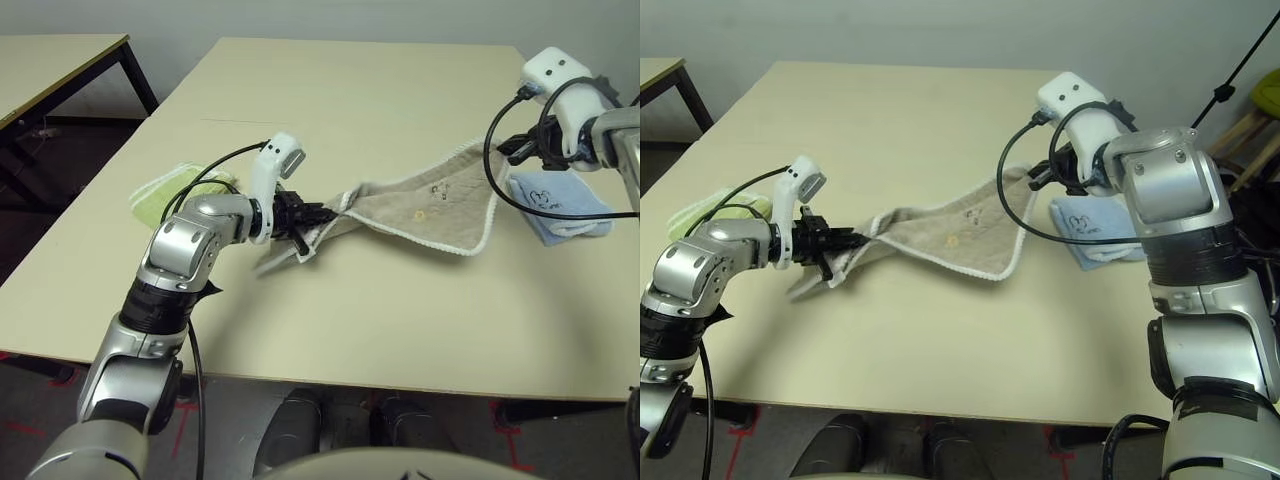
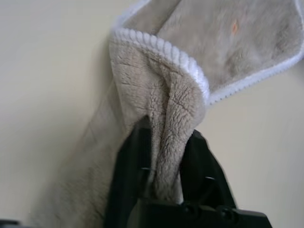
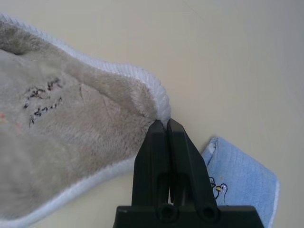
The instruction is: Fold the towel and set it aside.
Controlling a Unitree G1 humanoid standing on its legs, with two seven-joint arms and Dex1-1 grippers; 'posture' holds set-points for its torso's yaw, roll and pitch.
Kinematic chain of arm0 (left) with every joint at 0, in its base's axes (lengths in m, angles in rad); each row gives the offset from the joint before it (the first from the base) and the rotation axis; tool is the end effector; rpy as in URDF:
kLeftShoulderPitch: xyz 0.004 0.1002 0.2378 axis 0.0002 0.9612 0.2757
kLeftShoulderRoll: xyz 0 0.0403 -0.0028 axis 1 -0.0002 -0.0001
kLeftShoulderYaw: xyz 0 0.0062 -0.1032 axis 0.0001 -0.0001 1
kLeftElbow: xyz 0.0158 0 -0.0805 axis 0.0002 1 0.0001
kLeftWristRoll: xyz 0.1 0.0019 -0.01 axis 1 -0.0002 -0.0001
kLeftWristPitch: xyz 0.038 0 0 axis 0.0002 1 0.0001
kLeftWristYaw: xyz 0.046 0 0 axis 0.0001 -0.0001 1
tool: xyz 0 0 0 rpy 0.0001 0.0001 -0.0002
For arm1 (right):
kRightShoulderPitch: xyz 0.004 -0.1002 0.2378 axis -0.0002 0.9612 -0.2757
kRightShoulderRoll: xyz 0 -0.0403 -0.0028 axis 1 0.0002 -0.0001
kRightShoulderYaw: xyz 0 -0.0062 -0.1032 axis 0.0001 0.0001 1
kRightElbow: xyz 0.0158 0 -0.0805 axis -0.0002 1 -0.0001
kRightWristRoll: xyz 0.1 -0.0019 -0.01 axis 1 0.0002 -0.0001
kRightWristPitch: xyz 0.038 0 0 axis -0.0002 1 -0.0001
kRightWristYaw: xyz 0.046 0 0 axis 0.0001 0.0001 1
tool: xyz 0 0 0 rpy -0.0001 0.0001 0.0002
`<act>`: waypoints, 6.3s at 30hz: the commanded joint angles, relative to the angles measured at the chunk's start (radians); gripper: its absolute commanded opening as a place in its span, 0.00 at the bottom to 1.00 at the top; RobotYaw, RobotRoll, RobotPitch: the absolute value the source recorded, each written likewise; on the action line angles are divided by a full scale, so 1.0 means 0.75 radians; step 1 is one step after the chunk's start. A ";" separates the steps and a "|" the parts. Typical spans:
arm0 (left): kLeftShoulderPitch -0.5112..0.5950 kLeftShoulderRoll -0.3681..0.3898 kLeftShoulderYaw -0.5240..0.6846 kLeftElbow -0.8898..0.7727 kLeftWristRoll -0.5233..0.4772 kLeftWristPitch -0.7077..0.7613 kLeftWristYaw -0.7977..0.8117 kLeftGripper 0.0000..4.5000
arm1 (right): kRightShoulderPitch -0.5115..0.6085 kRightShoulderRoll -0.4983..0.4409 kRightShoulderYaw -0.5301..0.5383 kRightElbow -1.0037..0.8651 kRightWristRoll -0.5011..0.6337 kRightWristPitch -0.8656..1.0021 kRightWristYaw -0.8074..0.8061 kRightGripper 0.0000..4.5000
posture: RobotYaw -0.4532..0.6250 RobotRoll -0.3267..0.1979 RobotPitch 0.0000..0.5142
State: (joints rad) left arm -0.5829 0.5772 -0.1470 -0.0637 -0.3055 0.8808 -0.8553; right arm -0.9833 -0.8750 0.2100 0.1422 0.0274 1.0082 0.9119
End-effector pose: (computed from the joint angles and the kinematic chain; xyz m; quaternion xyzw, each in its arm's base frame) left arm 0.2826 0.1958 0.1701 0.1079 0.2107 -0.4419 0.8652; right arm 0.2967 -0.2504 0.2859 -0.2783 0.2285 0.2112 0.9087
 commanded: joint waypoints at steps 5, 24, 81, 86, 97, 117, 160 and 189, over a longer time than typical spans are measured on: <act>0.005 0.039 -0.003 0.105 0.065 -0.098 0.033 0.94 | -0.012 -0.019 -0.014 -0.010 0.010 -0.028 0.007 0.00 | 0.50 0.62 0.17; 0.016 -0.091 -0.197 -0.094 0.240 -0.166 0.193 0.99 | -0.016 -0.021 -0.012 -0.026 0.009 -0.026 0.008 0.00 | 0.48 0.62 0.15; 0.085 -0.160 -0.228 0.085 0.550 -0.363 0.338 0.01 | -0.017 -0.008 -0.026 -0.075 0.028 -0.030 -0.008 0.00 | 0.48 0.62 0.12; 0.071 -0.140 -0.229 0.108 0.558 -0.398 0.311 0.01 | -0.016 -0.009 -0.027 -0.073 0.026 -0.032 -0.009 0.00 | 0.48 0.62 0.11; 0.088 -0.136 -0.299 0.113 0.626 -0.503 0.300 0.43 | -0.013 -0.013 -0.030 -0.088 0.028 -0.026 -0.010 0.00 | 0.47 0.62 0.10; 0.141 -0.017 -0.214 0.205 0.671 -0.708 0.283 1.00 | -0.026 0.005 -0.022 -0.077 0.029 -0.041 -0.010 0.00 | 0.49 0.62 0.09; 0.050 -0.138 -0.211 0.374 0.720 -0.799 0.248 0.00 | 0.012 -0.011 -0.046 -0.128 0.038 -0.018 -0.013 0.00 | 0.46 0.62 0.08; -0.016 -0.193 -0.218 0.489 0.741 -0.782 0.277 0.99 | 0.019 -0.014 -0.050 -0.159 0.045 0.000 -0.014 0.00 | 0.46 0.62 0.07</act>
State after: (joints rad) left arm -0.5820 0.4386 -0.3081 0.2844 0.2446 0.3028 -0.6503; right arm -0.9788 -0.8780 0.1811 0.0397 0.0482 1.0006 0.9010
